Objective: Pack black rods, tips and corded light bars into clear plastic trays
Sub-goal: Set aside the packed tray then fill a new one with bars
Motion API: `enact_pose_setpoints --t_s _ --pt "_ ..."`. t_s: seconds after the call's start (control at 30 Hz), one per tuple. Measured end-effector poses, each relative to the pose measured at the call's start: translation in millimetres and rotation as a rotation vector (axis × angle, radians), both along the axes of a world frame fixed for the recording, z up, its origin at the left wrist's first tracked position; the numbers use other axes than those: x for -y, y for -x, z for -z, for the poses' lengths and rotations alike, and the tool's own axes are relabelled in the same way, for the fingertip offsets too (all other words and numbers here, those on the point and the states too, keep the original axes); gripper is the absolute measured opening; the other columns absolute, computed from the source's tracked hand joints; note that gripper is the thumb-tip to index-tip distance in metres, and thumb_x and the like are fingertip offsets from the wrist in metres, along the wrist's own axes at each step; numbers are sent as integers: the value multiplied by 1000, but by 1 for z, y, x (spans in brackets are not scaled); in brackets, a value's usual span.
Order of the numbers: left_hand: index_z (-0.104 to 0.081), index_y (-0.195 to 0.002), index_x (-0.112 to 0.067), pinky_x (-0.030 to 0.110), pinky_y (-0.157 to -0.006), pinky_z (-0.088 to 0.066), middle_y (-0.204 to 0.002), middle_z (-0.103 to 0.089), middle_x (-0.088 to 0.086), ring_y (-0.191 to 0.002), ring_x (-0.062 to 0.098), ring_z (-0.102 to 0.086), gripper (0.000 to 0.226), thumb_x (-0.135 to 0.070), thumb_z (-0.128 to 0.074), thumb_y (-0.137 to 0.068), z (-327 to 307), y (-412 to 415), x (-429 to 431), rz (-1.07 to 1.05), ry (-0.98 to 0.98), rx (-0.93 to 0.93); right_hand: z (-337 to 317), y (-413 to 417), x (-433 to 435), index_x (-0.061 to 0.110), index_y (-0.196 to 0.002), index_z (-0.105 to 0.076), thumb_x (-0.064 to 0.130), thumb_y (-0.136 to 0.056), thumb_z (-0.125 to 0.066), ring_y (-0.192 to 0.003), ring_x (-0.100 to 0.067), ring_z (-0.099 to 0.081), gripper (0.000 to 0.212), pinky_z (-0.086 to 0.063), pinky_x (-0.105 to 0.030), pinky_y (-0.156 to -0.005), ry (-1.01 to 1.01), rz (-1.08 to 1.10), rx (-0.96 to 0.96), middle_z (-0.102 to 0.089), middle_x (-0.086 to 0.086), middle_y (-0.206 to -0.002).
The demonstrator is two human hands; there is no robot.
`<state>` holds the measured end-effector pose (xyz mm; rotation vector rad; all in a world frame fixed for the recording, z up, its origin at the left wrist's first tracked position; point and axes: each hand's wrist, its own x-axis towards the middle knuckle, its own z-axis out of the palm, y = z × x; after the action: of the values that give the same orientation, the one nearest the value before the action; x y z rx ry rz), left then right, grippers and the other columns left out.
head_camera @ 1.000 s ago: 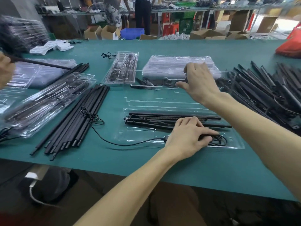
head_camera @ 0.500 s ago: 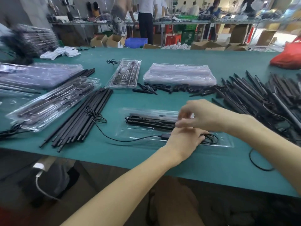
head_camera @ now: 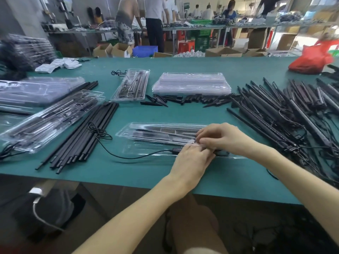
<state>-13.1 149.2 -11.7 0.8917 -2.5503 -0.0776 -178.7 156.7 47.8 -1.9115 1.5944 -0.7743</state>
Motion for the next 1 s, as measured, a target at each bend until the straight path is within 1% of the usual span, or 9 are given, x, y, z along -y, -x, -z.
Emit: enact_pose_setpoints --t_s 0.2,0.33,0.4,0.5,0.6,0.73,0.83,0.9,1.0 --pt "-38 -151 -3 32 -125 -7 -153 -44 17 -147 29 -31 48 -21 -41 -106 0 -14 -3 61 33 33 24 3 -3 15 -96 -79 13 -86 -78 -107 -6 -67 10 -51 -32 -102 132 17 188 -72 8 -112" --pt "-34 -152 2 34 -126 -11 -155 -41 19 -148 29 -32 50 -15 -38 -106 -3 -26 -16 74 94 89 27 3 0 15 -95 -80 14 -84 -79 -105 -7 -68 10 -51 -36 -102 122 19 187 -73 8 -111" --pt "-44 -148 1 36 -123 -25 -151 -48 18 -143 27 -42 47 -12 -45 -103 -6 -35 -22 99 126 117 31 2 0 14 -94 -80 15 -84 -80 -106 -7 -67 11 -50 -36 -103 128 21 163 -72 7 -111" --pt "-70 -120 -3 39 -96 -54 -118 -73 10 -110 23 -69 29 -8 -58 -95 -15 -53 -26 125 161 -14 36 0 -1 15 -94 -80 17 -84 -80 -107 -4 -65 10 -47 -32 -104 149 24 116 -71 7 -112" --pt "-73 -106 -8 39 -71 -58 -92 -75 2 -83 21 -72 21 -12 -56 -95 -29 -63 -18 79 186 -216 39 -2 -3 14 -93 -79 17 -83 -81 -108 -6 -64 11 -45 -31 -104 141 22 88 -70 6 -111" --pt "-70 -112 -11 37 -90 -53 -104 -72 0 -98 18 -66 22 -12 -53 -99 -44 -59 17 -61 66 -317 38 -4 -5 17 -94 -79 21 -85 -79 -109 -5 -63 10 -44 -29 -105 138 23 52 -69 9 -112" --pt "-60 -135 -12 36 -112 -39 -138 -61 4 -128 20 -54 34 -18 -48 -104 -38 -51 56 -182 -114 -149 38 -4 -8 17 -95 -79 20 -86 -78 -109 -2 -62 9 -43 -25 -104 150 29 56 -69 10 -113" --pt "-42 -151 -11 36 -123 -19 -159 -39 5 -148 20 -31 47 -29 -40 -108 -28 -43 73 -188 -215 5 39 -5 -10 16 -95 -79 18 -86 -79 -110 -2 -62 9 -43 -22 -103 161 34 70 -69 10 -114" --pt "-18 -161 -18 36 -126 -2 -168 -11 -3 -155 12 -5 57 -43 -22 -109 -10 -37 86 -177 -215 208 37 -3 -10 12 -94 -79 10 -85 -78 -107 -3 -65 9 -46 -18 -98 146 54 149 -72 7 -112"
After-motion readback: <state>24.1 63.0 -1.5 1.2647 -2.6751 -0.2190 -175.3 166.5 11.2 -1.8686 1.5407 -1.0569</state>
